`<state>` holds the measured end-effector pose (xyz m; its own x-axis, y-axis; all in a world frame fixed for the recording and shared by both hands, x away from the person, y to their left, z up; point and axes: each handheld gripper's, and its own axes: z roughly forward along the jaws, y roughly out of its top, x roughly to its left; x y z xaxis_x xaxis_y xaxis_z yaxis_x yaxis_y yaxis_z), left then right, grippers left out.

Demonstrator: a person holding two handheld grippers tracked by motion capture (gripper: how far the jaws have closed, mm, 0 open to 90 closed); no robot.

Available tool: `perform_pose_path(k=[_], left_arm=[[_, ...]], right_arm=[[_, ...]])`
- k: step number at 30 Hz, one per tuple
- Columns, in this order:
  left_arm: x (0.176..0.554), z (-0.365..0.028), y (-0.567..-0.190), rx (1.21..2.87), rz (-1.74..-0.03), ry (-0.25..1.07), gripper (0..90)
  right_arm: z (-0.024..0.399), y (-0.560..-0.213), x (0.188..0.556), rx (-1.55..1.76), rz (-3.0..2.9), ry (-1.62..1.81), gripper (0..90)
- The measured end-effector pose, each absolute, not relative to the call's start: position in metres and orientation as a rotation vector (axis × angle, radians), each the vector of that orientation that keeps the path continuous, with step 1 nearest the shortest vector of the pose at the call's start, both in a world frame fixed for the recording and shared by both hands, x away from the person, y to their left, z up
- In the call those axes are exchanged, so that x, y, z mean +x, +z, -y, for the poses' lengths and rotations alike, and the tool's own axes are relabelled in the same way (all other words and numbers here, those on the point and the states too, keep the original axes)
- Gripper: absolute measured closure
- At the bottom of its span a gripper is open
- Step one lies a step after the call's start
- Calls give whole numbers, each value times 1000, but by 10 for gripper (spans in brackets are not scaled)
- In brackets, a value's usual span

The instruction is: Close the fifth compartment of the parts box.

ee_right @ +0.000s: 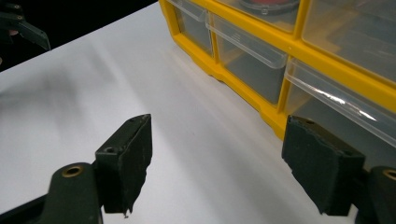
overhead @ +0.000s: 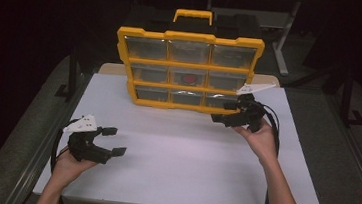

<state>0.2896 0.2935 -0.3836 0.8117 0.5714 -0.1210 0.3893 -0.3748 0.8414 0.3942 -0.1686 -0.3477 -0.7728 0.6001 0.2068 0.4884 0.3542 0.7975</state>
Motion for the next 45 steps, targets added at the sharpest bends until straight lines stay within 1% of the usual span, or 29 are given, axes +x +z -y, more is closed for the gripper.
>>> perform_pose_path(k=[26,31,45], left_arm=[[291,-297,-389,2024,-747,234,175],[291,-298,-391,2018,-753,237,175],[291,-301,-395,2020,-771,240,175]], right_arm=[[204,-373,371,1082,-2447,1396,208],[208,-375,366,1083,-2444,1386,187],[223,-385,348,1121,-2414,1391,164]])
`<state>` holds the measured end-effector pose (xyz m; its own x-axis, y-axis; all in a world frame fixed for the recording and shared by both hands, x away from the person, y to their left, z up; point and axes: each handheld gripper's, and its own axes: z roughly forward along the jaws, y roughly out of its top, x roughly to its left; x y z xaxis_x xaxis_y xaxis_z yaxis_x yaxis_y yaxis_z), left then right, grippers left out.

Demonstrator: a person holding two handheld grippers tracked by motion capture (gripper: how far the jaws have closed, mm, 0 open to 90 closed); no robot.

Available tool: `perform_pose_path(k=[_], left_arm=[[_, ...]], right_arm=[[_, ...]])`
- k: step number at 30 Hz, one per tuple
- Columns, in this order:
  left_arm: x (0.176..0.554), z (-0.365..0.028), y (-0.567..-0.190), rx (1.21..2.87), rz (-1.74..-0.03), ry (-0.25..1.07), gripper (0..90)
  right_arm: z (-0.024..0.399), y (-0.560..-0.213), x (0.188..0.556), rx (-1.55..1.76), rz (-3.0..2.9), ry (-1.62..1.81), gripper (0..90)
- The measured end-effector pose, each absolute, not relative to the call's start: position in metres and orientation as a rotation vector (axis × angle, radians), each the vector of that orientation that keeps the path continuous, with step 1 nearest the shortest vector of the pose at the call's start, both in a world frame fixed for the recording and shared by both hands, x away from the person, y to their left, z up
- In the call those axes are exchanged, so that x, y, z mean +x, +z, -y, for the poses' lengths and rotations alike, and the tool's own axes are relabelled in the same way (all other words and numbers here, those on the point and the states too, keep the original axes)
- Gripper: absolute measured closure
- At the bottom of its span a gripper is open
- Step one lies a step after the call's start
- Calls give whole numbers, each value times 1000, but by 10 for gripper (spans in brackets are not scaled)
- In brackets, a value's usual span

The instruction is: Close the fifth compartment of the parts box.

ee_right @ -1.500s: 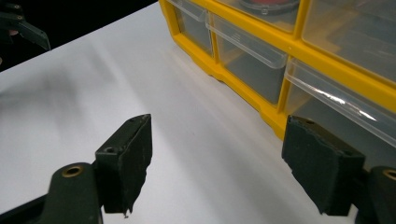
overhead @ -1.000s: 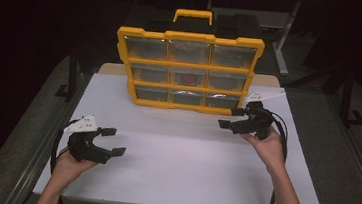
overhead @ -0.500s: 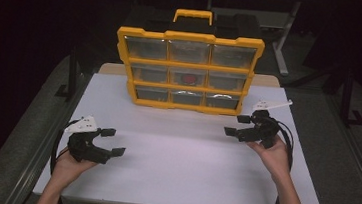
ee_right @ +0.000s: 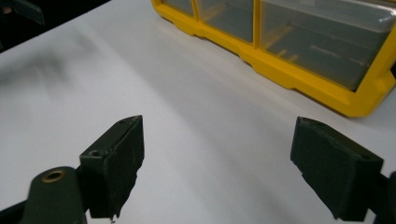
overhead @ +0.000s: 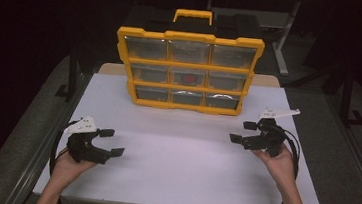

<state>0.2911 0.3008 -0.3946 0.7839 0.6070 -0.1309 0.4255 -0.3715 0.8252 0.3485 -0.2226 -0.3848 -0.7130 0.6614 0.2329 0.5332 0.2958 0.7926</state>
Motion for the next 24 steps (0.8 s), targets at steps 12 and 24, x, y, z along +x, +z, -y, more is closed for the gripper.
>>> perform_pose_path(k=[12,24], left_arm=[[291,-304,-400,2014,-780,240,177],[291,-302,-412,2052,-779,214,187]], right_arm=[[232,-397,333,1140,-2410,1341,141],[243,-411,317,1174,-2383,1309,138]])
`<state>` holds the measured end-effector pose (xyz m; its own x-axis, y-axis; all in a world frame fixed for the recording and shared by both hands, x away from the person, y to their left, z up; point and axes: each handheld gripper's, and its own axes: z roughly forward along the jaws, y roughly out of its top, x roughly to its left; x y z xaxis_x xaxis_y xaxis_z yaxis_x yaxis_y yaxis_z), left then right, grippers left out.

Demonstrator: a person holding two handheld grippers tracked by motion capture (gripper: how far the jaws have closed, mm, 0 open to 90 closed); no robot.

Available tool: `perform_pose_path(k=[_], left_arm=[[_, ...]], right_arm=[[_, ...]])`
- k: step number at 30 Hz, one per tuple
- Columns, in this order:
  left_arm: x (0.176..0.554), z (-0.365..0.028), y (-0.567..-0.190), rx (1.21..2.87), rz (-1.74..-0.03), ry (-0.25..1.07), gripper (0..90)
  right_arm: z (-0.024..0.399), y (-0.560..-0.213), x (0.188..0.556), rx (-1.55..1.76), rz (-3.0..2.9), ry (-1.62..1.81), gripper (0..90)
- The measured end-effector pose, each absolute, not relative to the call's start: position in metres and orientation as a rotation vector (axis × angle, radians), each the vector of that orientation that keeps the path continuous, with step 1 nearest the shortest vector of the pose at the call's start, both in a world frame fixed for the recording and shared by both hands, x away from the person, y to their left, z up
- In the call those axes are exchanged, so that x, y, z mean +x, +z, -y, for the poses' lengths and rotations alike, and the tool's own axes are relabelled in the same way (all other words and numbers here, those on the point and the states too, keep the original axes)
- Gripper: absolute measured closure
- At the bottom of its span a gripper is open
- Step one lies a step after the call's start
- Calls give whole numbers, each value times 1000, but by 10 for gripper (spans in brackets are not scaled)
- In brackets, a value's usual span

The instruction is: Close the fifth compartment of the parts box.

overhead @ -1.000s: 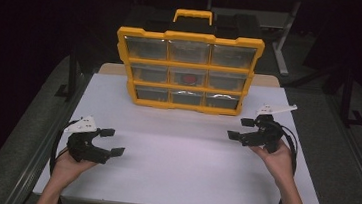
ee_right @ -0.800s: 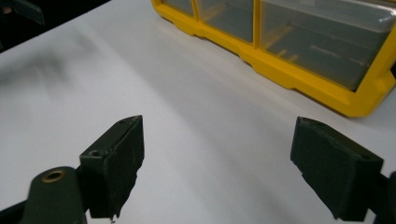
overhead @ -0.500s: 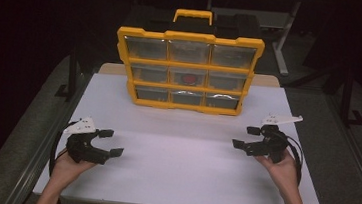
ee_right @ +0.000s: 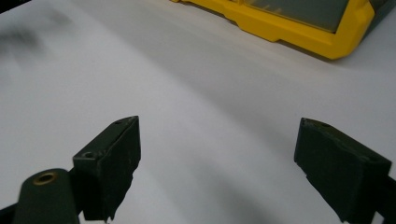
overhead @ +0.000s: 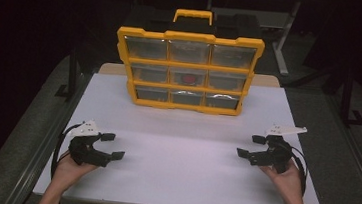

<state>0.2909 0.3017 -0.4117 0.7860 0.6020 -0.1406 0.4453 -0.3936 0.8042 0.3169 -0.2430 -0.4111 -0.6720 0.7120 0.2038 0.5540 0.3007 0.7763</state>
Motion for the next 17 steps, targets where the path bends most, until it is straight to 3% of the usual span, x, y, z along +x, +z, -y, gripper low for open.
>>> perform_pose_path(k=[17], left_arm=[[292,-300,-418,2068,-775,195,187]], right_arm=[[250,-421,307,1208,-2367,1324,137]])
